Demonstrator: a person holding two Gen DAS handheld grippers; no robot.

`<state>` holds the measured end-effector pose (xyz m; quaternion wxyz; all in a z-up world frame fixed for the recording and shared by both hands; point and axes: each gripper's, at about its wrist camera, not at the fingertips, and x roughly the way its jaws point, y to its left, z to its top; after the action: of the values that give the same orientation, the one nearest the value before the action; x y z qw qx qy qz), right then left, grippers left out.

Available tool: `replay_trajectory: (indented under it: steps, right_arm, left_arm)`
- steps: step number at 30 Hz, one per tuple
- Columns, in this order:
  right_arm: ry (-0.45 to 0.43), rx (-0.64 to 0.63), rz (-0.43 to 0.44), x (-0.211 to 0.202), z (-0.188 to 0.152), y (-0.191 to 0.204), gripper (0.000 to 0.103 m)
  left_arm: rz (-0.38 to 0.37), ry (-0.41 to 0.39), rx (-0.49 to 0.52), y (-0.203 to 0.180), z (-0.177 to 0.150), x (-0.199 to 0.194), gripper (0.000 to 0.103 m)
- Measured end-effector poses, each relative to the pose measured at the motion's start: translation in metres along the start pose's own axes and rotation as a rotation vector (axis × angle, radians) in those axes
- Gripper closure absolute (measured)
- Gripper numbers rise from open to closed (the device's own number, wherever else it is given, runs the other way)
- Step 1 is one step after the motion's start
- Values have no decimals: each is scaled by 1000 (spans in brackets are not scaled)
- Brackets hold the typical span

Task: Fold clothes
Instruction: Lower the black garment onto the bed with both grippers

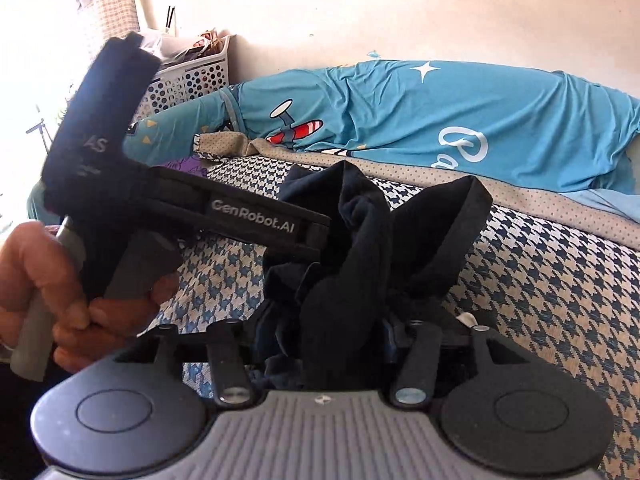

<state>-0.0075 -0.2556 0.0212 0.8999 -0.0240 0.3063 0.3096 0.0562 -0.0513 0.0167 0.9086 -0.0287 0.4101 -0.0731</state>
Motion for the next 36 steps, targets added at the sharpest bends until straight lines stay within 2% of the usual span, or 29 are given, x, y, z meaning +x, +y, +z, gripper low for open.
replay_trajectory:
  steps: [3, 7, 10, 17, 19, 24, 29, 31, 33, 35, 36]
  right_arm:
    - [1, -3, -35, -12, -2, -2, 44]
    - [6, 43, -79, -24, -7, -13, 44]
    - [11, 74, -102, -32, -9, -21, 43]
    - [36, 23, -126, -45, -14, -26, 29]
    - [65, 8, -147, -43, -19, -26, 28]
    - [146, 154, -108, -16, -28, -36, 28]
    - [126, 284, -99, 9, -30, -37, 28]
    - [118, 329, -98, 19, -30, -37, 31]
    - [112, 350, -98, 26, -30, -35, 46]
    - [106, 365, -98, 29, -28, -34, 56]
    - [102, 372, -99, 30, -27, -33, 67]
  left_arm:
    - [39, 8, -42, 9, 1, 3, 0]
    - [34, 38, -92, 16, 1, 9, 0]
    - [62, 40, -101, 17, 2, 12, 0]
    - [164, 57, -150, 32, 3, 21, 0]
    - [184, 73, -185, 39, 3, 24, 0]
    - [173, 103, -239, 48, 2, 29, 0]
    - [181, 98, -245, 46, 5, 28, 0]
    - [187, 98, -255, 48, 6, 28, 0]
    - [194, 96, -262, 50, 6, 27, 0]
    - [203, 96, -269, 52, 7, 27, 0]
    - [208, 96, -274, 54, 7, 27, 0]
